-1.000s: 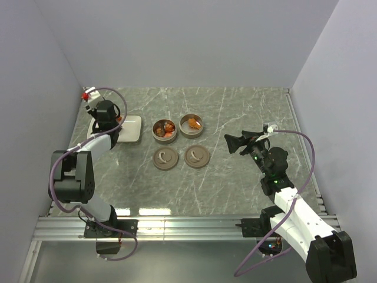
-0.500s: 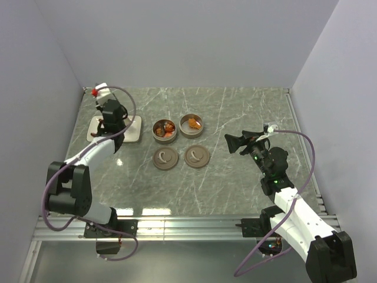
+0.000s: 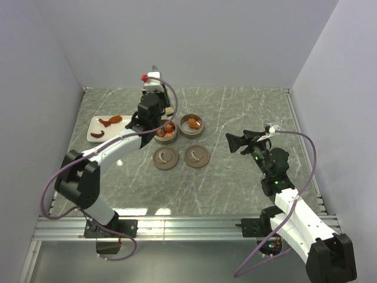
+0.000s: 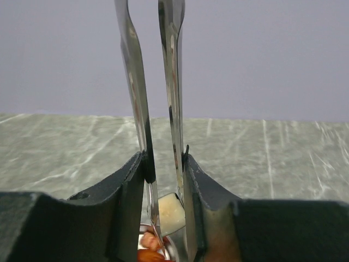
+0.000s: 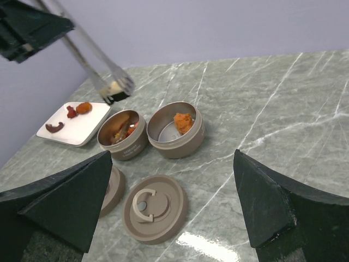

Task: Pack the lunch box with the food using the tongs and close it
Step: Place the food into the lunch box

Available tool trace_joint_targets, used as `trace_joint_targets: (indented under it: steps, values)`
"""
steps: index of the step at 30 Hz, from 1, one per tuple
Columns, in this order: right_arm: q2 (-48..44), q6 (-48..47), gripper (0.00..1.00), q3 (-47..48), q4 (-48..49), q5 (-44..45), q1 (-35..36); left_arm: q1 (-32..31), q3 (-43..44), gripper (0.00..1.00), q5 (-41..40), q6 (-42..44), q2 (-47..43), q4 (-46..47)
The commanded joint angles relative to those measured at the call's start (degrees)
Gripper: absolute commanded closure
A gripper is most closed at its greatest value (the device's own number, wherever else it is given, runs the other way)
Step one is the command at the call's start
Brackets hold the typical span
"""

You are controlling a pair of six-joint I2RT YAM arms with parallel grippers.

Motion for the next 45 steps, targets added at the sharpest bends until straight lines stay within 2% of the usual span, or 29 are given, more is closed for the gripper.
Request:
trace_joint_targets:
  steps: [1,8,31,40,45]
  values:
    - [-0.63,0.34,0.01,-0.97,1.83,0.46,-0.35,-2.46,5.27,0.81,3.03,2.32,3.93,1.82]
    - [-0.72,0.51,0.01,-1.06,1.92,0.45,-0.35,-5.09,10.46,0.80,5.93,2.50,9.99,0.94]
    - [-0.37,0.34,0.01,-0.97,1.92,0.02,-0.27,-5.80,11.60,0.77,10.94,2.68,13.96,-1.26]
    - [-0.54,0.34,0.01,-0.97,1.83,0.02,-0.35,-5.80,10.90,0.57,9.89,2.85,13.16,-2.57]
    - [-0.54,0.42,0.01,-0.97,1.83,0.02,-0.27,-5.89,10.73,0.52,9.80,2.59,12.90,-2.66]
